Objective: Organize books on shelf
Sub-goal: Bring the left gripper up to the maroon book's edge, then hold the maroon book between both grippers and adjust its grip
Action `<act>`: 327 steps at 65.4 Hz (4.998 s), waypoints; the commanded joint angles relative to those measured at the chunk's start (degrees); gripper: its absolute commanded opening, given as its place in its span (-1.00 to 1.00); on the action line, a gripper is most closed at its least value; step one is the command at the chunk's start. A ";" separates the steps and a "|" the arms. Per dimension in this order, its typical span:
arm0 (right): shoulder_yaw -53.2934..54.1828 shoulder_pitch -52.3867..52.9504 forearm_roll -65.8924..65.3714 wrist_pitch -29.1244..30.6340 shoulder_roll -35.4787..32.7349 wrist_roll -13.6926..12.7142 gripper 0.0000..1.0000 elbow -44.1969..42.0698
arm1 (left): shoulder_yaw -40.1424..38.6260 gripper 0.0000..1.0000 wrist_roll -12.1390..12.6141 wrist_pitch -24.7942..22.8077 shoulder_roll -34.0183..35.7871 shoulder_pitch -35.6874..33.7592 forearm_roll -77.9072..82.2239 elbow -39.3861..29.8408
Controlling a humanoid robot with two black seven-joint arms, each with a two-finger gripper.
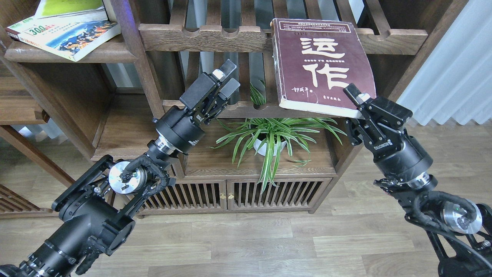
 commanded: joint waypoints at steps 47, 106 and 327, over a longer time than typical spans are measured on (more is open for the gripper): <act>-6.29 6.83 -1.23 0.09 0.42 0.01 -0.90 0.91 | 1.88 0.92 -2.28 0.00 0.00 -4.68 0.71 0.93; -14.37 9.82 -6.33 1.94 4.38 0.01 -0.90 1.35 | 2.67 0.99 -2.72 0.00 0.00 -8.72 2.73 4.01; -12.70 16.76 -9.14 -0.43 10.88 0.01 -0.90 -9.02 | -2.42 0.35 -0.70 0.00 0.00 -9.95 2.55 9.02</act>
